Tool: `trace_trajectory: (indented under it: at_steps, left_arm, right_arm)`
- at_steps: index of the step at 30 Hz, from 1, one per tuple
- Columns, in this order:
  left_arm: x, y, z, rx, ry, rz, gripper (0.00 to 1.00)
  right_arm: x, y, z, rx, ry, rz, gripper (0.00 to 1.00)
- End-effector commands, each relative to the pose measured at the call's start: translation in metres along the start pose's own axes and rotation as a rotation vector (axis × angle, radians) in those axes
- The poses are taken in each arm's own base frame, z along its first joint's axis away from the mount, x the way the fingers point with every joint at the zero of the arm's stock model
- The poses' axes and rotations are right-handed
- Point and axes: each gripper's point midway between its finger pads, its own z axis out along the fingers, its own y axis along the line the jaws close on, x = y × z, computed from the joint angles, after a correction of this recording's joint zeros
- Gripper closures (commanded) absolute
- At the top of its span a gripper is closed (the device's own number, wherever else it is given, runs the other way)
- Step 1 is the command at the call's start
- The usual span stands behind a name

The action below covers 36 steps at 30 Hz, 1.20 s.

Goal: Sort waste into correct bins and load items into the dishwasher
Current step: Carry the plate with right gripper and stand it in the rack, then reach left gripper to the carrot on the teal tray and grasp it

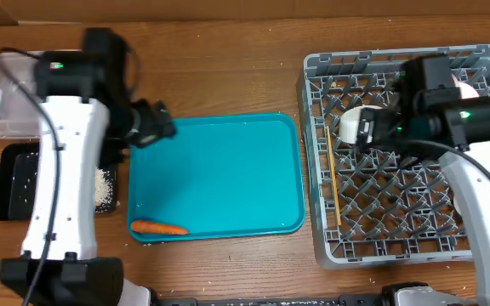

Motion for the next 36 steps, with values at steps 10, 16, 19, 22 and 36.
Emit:
trace_trajectory:
  at_steps: [10,16,19,22,36]
  left_arm:
    - [0.115,0.004,0.036,-0.153,0.106,0.057,0.00]
    - [0.136,0.065,0.044,-0.188,-0.056,-0.269,0.00]
    - [0.124,0.058,0.056,-0.065,-0.140,-0.312,0.00]
    - [0.114,0.051,0.070,-0.013,-0.172,-0.324,0.00]
    - [0.083,0.060,0.144,-0.094,0.007,-0.503,0.00]
  right_arm:
    - [-0.004,-0.050,-0.007,0.009,0.017,0.183,0.00]
    - [-0.006,-0.050,-0.007,0.008,0.012,0.182,0.00]
    - [-0.006,-0.050,-0.007,0.007,0.011,0.182,0.00]
    - [-0.006,-0.050,-0.007,0.008,0.012,0.182,0.00]
    - [-0.006,-0.050,-0.007,0.009,0.011,0.181,0.00]
